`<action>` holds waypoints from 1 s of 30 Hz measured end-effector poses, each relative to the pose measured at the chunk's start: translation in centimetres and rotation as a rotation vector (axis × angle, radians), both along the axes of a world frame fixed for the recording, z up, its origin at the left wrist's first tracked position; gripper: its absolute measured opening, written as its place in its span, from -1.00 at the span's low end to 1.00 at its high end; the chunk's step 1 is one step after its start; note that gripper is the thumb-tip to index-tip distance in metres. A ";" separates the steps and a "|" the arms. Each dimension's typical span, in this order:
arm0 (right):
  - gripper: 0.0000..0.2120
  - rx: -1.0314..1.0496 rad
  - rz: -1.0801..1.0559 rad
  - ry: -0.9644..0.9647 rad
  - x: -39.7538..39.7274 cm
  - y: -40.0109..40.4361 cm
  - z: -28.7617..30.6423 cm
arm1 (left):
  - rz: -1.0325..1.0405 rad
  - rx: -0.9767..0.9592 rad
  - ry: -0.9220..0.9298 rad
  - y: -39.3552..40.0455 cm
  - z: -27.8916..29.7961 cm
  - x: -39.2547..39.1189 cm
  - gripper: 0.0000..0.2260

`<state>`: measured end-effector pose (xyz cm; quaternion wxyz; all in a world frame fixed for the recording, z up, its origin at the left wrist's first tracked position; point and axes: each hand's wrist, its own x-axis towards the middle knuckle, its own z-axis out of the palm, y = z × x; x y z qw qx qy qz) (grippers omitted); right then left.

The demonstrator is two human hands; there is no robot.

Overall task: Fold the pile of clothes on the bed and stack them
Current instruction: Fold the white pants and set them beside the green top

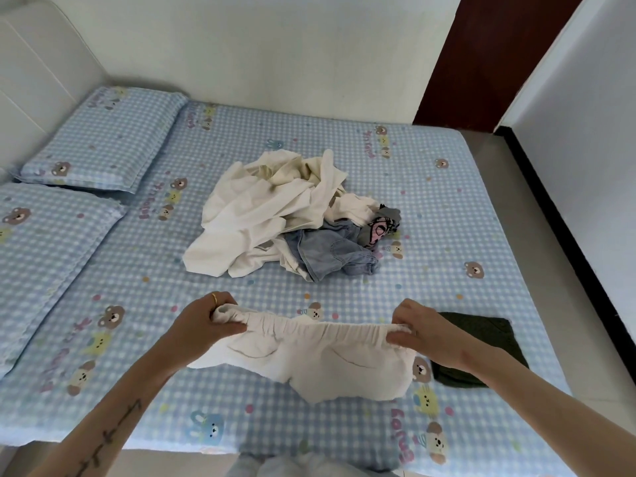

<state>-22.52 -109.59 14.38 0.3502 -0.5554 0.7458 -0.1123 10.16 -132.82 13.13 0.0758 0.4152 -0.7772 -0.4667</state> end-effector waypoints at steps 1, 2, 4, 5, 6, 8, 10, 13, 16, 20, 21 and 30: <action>-0.77 0.001 -0.011 -0.011 -0.1 0.1 -0.1 | -0.017 0.017 0.005 -0.3 0.0 0.2 -0.82; -0.76 0.018 -0.022 -0.032 -0.1 0.0 -0.1 | -0.040 0.031 0.003 -0.7 0.1 0.3 -0.84; -0.74 0.084 -0.021 -0.091 -0.2 -0.6 0.1 | -0.074 0.011 -0.018 -1.6 0.1 0.0 -0.83; -0.75 0.110 -0.005 -0.094 -0.3 -1.2 0.2 | -0.078 -0.012 -0.029 -2.1 0.1 -0.3 -0.82; -0.79 0.115 0.007 -0.077 -0.4 -1.8 0.2 | -0.079 -0.037 -0.033 -2.7 0.1 -0.8 -0.81; -0.89 0.050 0.012 -0.018 -0.9 -3.6 0.2 | -0.093 -0.095 -0.011 -3.7 0.1 -2.2 -0.74; -0.94 -0.050 0.023 0.100 -1.5 -5.5 0.5 | -0.091 -0.158 0.012 -4.9 0.2 -3.5 -0.71; -0.84 -0.176 0.058 0.302 -2.5 -7.9 1.2 | -0.051 -0.231 0.038 -6.6 0.9 -4.8 -0.84; -0.89 -0.324 0.112 0.431 -3.2 -9.2 1.9 | -0.058 -0.243 0.090 -7.4 1.8 -5.1 -0.85; -0.93 -0.427 0.235 0.572 -3.2 -9.1 1.7 | -0.117 -0.408 0.116 -6.6 1.2 -4.6 -0.79; -0.93 -0.432 0.279 0.613 -3.0 -8.8 1.3 | -0.153 -0.495 0.140 -6.1 0.5 -4.4 -0.78; -0.41 -0.155 0.549 0.580 2.2 -1.6 -17.9 | -0.747 -0.633 -0.257 1.6 -19.9 0.3 -0.55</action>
